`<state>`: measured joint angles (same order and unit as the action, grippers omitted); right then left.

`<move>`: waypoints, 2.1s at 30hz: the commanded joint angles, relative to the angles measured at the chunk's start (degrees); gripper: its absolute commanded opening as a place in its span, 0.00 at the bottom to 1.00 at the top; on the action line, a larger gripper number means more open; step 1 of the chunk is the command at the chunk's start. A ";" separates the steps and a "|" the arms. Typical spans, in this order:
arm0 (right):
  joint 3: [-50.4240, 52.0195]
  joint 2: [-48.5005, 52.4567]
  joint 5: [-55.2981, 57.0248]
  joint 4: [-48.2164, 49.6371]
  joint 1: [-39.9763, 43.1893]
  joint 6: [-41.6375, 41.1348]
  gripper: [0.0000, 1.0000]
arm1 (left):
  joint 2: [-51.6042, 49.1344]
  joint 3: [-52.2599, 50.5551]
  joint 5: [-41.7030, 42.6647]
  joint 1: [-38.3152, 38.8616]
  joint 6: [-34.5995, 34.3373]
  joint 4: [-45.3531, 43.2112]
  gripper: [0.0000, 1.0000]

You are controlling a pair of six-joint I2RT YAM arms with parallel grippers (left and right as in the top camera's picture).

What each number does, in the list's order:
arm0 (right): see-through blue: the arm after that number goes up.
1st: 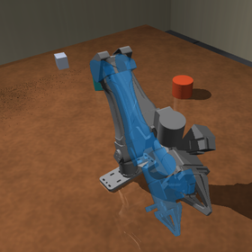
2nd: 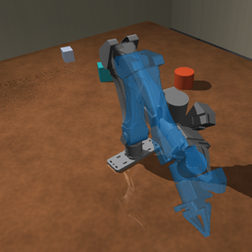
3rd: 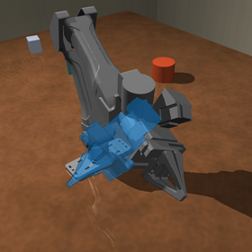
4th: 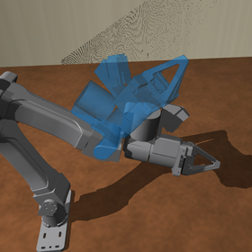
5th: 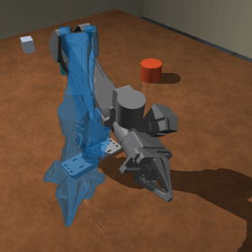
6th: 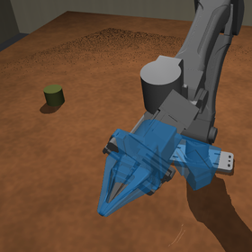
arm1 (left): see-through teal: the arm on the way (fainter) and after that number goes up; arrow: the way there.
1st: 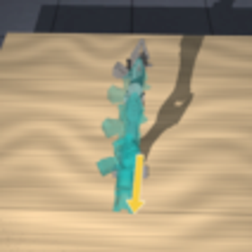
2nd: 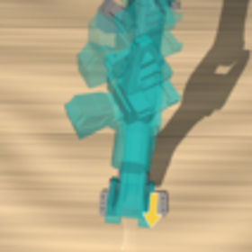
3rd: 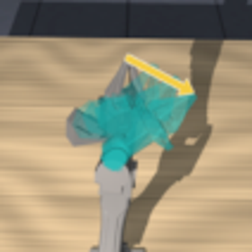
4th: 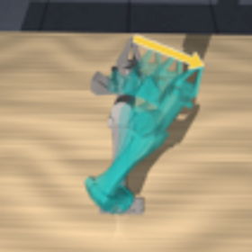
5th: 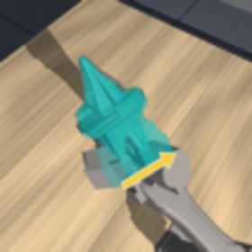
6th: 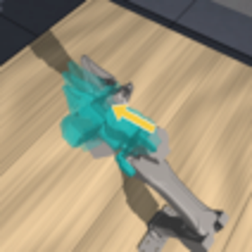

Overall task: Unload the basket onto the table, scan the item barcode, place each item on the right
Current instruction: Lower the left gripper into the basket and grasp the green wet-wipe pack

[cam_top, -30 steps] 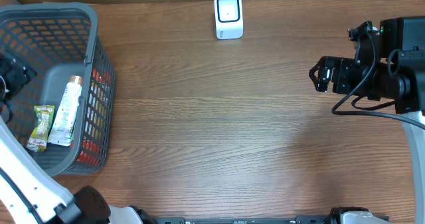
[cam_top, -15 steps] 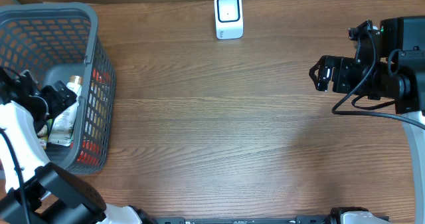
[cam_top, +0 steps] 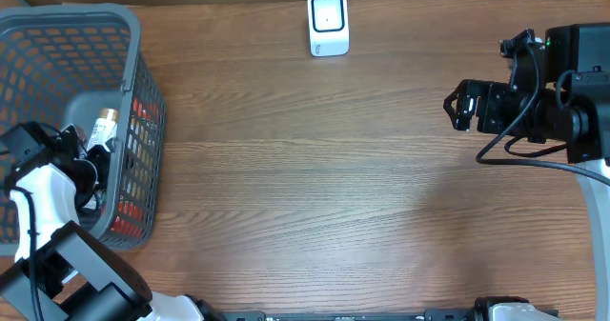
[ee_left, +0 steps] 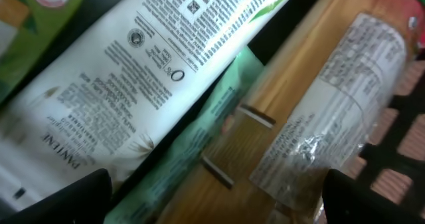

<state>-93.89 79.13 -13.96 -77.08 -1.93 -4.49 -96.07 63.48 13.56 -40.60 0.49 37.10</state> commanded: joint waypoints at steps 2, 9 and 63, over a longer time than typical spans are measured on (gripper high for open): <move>0.20 -0.57 0.37 0.44 -0.26 0.26 1.00 | -0.52 -4.83 0.96 0.31 1.29 -4.26 0.91; 0.20 -0.57 0.39 0.44 -0.26 0.26 1.00 | -4.04 -7.89 1.11 1.66 1.27 -7.98 0.83; 0.20 -0.57 0.37 1.36 -0.26 0.24 1.00 | -4.92 6.75 -17.14 1.75 -12.33 8.20 0.40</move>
<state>-93.89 79.13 -13.93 -76.05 -1.93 -4.49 -101.08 72.51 -4.36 -38.72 -10.83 47.13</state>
